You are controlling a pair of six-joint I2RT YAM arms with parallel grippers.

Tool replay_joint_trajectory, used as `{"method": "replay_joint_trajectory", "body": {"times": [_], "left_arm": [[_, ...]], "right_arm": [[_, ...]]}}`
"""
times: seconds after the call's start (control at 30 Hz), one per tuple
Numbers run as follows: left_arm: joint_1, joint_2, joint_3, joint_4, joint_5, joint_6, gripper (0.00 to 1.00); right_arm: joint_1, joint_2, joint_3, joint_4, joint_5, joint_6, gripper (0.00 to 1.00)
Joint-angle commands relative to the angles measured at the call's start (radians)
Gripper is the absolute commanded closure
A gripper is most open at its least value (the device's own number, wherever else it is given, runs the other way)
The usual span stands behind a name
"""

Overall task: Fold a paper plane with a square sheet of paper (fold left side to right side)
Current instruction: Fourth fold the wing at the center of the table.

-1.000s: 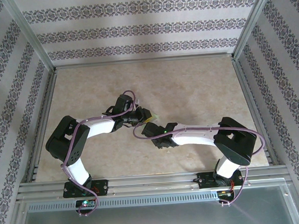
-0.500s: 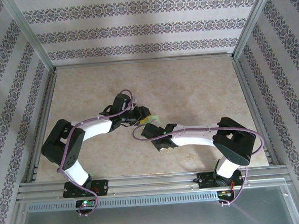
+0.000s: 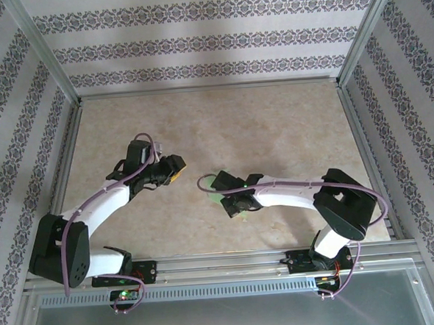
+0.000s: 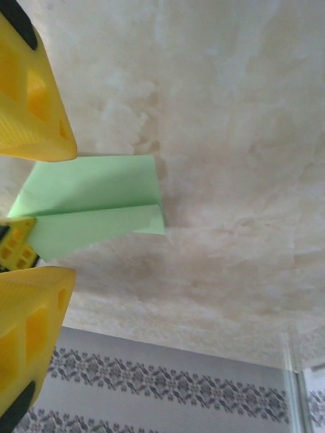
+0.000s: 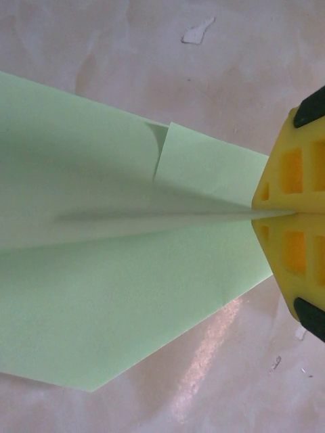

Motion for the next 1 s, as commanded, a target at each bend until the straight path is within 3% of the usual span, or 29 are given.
{"method": "replay_joint_trajectory", "body": {"times": [0.0,0.2,0.47,0.97], "left_arm": [[-0.028,-0.004,0.007,-0.122,0.016,0.077,0.55],[-0.119,0.074,0.003,-0.046,0.025,0.036,0.56],[-0.254,0.241,0.104,0.010,0.010,0.013,0.56],[-0.341,0.420,0.221,0.052,-0.024,0.001,0.60]], "right_arm": [[-0.044,-0.045,-0.043,0.048,-0.185,0.012,1.00],[-0.126,-0.070,-0.095,0.122,-0.376,0.035,1.00],[-0.203,-0.074,-0.156,0.231,-0.518,0.074,0.98],[-0.244,-0.065,-0.192,0.297,-0.563,0.090,0.97]]}}
